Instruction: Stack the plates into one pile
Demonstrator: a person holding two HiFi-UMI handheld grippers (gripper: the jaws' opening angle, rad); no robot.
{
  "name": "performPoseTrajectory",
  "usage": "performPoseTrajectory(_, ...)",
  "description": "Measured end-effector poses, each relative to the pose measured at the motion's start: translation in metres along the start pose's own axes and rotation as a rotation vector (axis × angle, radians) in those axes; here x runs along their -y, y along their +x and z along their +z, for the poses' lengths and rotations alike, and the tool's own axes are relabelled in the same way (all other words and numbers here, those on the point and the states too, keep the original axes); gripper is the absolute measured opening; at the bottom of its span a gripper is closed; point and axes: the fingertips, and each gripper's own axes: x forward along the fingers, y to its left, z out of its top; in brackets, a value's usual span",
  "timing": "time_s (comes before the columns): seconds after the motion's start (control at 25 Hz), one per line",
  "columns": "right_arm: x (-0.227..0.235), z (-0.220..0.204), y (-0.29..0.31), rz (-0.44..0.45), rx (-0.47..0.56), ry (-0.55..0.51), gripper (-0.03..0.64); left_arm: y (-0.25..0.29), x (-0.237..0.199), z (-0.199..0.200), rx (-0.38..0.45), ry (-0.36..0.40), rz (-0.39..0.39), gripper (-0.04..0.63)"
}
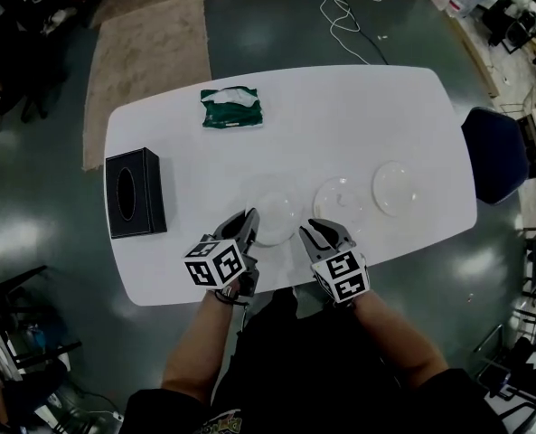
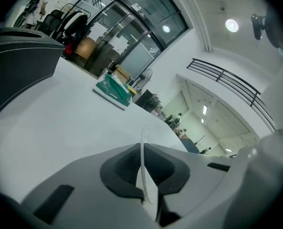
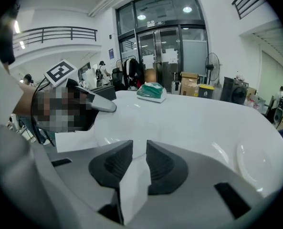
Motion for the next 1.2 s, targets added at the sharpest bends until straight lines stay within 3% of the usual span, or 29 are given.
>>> performPoseTrajectory(0.28,0.038,0.000,-0.037,-0.105,0.045,0.035,0.094,0.003,0.031,0.013,0.038,0.003,-0.078,0.029)
performPoseTrajectory(0.68,0.112,-0.024,-0.089,-0.246,0.075,0.138,0.086,0.046,0.082,-0.020,-0.043,-0.015,-0.138,0.029)
performPoseTrajectory(0.88,0.142,-0.042,-0.110,-0.271,0.073,0.170,0.083,0.071,0.103,-0.038,-0.079,-0.008,-0.135,0.029)
performPoseTrajectory(1.2,0.182,-0.058,-0.133,-0.269,0.061,0.209,0.078,0.099,0.126,-0.063,-0.120,-0.057,-0.084,0.030)
